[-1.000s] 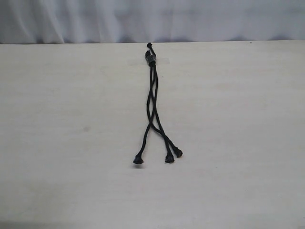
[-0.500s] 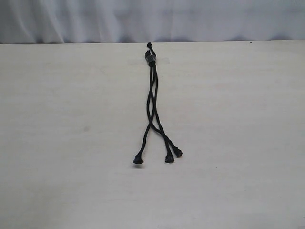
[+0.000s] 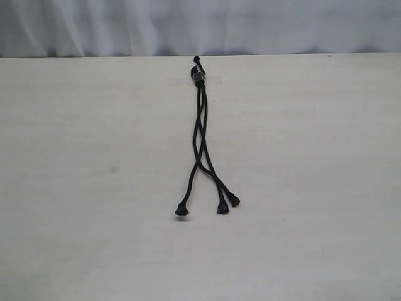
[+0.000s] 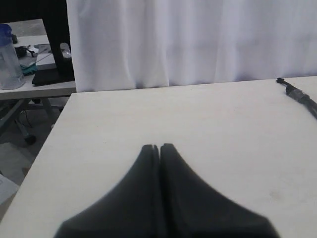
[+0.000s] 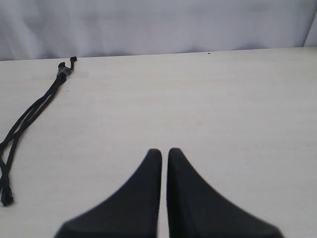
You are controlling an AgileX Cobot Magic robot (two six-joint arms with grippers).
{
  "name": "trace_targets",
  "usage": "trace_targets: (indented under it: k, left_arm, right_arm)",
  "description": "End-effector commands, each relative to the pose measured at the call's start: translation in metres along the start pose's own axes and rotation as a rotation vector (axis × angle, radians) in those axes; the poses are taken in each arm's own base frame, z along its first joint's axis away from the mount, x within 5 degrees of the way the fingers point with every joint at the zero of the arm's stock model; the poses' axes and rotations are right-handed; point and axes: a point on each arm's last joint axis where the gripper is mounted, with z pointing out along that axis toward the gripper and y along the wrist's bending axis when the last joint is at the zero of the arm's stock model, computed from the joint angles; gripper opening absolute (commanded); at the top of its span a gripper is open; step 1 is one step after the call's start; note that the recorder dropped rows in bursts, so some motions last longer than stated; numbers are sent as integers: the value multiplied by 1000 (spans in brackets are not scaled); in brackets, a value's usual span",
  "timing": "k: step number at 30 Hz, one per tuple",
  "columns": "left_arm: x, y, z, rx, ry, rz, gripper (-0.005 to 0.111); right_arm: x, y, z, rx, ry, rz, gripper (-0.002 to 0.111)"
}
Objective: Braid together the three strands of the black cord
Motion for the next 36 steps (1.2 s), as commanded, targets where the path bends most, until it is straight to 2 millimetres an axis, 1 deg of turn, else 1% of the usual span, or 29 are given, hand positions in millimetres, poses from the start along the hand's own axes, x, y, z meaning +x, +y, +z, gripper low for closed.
trace_targets:
  k: [1, 3, 5, 36]
  left_arm:
    - [20, 0, 0, -10, -40, 23, 0]
    - [25, 0, 0, -10, -33, 23, 0]
    - [26, 0, 1, -9, -28, 23, 0]
    - [25, 0, 0, -9, -34, 21, 0]
  right_arm:
    - [0, 0, 0, 1, -15, 6, 4]
    - [0, 0, 0, 1, -15, 6, 4]
    - [0, 0, 0, 1, -15, 6, 4]
    - [0, 0, 0, 1, -15, 6, 4]
